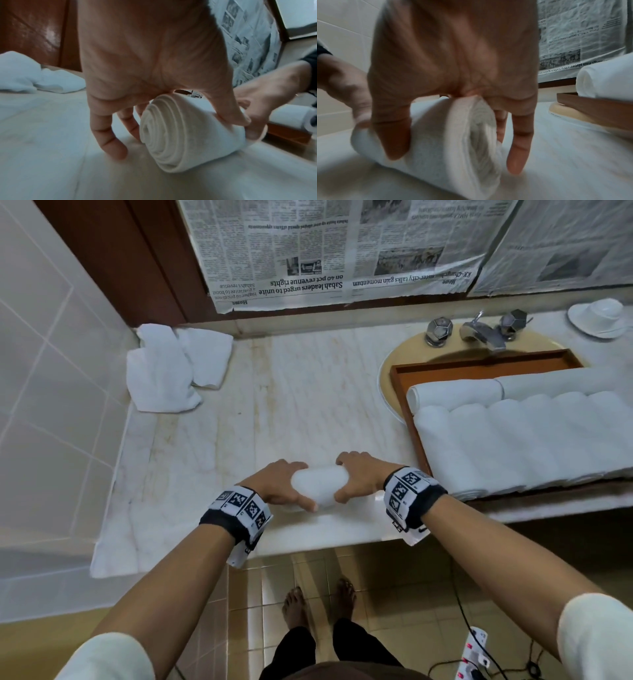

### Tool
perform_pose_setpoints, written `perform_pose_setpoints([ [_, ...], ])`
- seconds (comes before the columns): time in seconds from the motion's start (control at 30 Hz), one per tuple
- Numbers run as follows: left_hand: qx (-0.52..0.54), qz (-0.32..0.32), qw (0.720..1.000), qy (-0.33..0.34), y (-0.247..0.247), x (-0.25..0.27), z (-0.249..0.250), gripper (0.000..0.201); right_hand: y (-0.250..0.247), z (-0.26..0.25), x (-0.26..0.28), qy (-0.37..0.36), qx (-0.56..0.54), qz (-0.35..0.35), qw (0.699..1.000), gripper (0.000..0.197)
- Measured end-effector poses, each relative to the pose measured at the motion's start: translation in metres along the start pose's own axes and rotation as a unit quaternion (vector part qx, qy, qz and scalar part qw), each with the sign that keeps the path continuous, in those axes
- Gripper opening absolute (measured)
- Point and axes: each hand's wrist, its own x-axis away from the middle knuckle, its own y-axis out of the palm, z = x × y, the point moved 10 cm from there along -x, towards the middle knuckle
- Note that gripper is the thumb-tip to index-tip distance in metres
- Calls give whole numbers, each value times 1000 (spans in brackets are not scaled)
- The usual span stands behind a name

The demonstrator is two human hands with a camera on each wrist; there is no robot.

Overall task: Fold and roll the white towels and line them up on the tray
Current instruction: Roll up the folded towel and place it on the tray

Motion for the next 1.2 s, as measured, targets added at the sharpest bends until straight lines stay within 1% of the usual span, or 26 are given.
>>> perform_pose_setpoints([
  [0.03,-2,-11,1000,-6,1,1,2,84,1,1,1,4,-12,-4,1000,85],
  [0.13,-23,-44,999,-15,5,3,7,87,9,1,6,-1,0,-24,1000,66],
  [0.2,-38,-72,997,-7,11,6,14,79,13,1,12,-3,-1,-28,1000,59],
  [0.27,-53,-98,994,2,19,8,19,68,13,3,19,-5,-9,-23,1000,58],
  [0.37,-56,-106,992,34,16,9,30,59,5,5,32,-1,-21,-26,999,57],
  [0.47,-25,-74,994,71,-4,12,44,60,-18,8,50,-8,-46,-7,999,57],
  [0.57,13,-32,995,94,-31,12,63,67,-54,20,74,-17,-61,47,997,60],
  [0.7,46,10,990,132,-67,2,109,73,-107,46,102,-36,-95,124,987,63],
  [0.83,75,46,982,168,-96,-29,162,75,-159,92,117,-44,-111,193,974,72],
  [0.97,87,95,973,189,-122,-78,216,72,-213,145,109,-63,-80,237,966,71],
  [1.07,101,134,968,189,-140,-120,248,70,-253,188,88,-68,-87,237,965,69],
  [1.13,118,148,966,176,-148,-149,264,70,-274,212,73,-76,-93,235,965,68],
  [1.2,123,158,967,159,-152,-175,274,70,-287,233,53,-68,-100,218,968,65],
])
